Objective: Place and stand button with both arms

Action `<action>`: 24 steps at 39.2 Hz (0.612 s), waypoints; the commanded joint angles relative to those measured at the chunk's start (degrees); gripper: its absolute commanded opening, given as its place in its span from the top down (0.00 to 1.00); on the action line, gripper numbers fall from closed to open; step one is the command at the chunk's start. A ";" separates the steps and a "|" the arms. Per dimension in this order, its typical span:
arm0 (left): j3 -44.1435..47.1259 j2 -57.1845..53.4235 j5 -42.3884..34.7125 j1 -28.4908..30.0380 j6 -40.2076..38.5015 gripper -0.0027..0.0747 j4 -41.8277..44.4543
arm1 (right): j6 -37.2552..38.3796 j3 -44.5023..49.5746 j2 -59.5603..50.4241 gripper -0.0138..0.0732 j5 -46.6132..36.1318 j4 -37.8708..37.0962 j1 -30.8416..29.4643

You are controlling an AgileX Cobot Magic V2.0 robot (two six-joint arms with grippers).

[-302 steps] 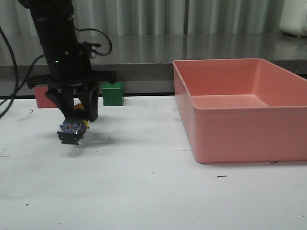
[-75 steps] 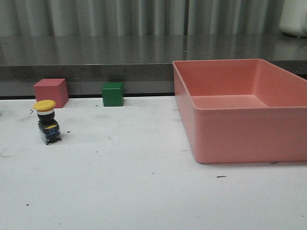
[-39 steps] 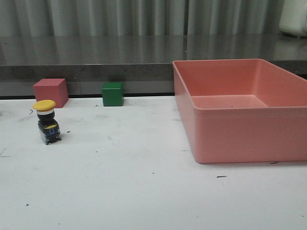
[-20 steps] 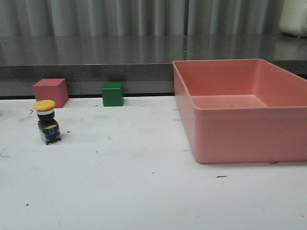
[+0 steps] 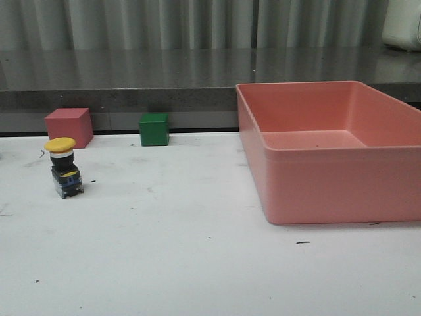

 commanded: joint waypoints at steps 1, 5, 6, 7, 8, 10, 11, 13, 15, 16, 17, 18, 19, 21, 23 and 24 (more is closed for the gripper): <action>0.95 -1.41 -4.98 0.07 -0.40 0.99 -0.13 | -1.28 4.32 -2.25 0.92 -13.41 2.96 -2.07; 0.95 -1.41 -4.98 0.07 -0.40 0.99 -0.13 | -1.28 7.68 -4.76 0.92 -15.07 4.81 -2.17; 0.95 -1.41 -4.98 0.07 -0.40 0.99 -0.13 | -1.28 7.45 -5.27 0.92 -13.41 5.19 -2.17; 0.95 -1.41 -4.98 0.07 -0.40 0.99 -0.13 | -1.28 7.37 -5.65 0.92 -12.43 5.34 -2.17; 0.95 -1.41 -4.98 0.07 -0.40 0.99 -0.13 | -1.28 7.45 -6.06 0.92 -11.97 5.39 -2.17; 0.95 -1.41 -4.98 0.07 -0.40 0.99 -0.13 | -1.28 7.65 -6.69 0.92 -10.80 5.39 -2.17; 0.95 -1.41 -4.98 0.07 -0.40 0.99 -0.13 | -1.28 7.65 -7.08 0.92 -9.48 5.39 -2.17; 0.95 -1.41 -4.98 0.07 -0.40 0.99 -0.13 | -1.28 7.65 -7.84 0.92 -7.51 5.39 -2.17; 0.95 -1.41 -4.98 0.07 -0.40 0.99 -0.13 | -1.28 7.65 -8.12 0.92 -6.10 5.39 -2.17; 0.95 -1.41 -4.98 0.07 -0.40 0.99 -0.13 | -1.28 7.65 -8.06 0.92 -5.77 5.39 -2.17; 0.95 -1.41 -4.98 0.07 -0.40 0.99 -0.13 | -1.28 7.65 -8.06 0.92 -5.42 5.39 -2.17; 0.95 -1.41 -4.98 0.07 -0.40 0.99 -0.13 | -1.28 7.65 -8.06 0.92 -5.27 5.39 -2.17; 0.95 -1.41 -4.98 0.07 -0.40 0.99 -0.13 | -1.28 7.65 -8.06 0.92 -5.14 5.39 -2.17; 0.95 -1.41 -4.98 0.07 -0.40 0.99 -0.13 | -1.28 7.65 -8.06 0.92 -5.14 5.39 -2.17; 0.95 -1.41 -4.98 0.07 -0.40 0.99 -0.13 | -1.28 7.65 -8.06 0.92 -5.14 5.39 -2.17; 0.95 -1.41 -4.98 0.07 -0.40 0.99 -0.13 | -1.28 7.65 -8.06 0.92 -5.14 5.39 -2.17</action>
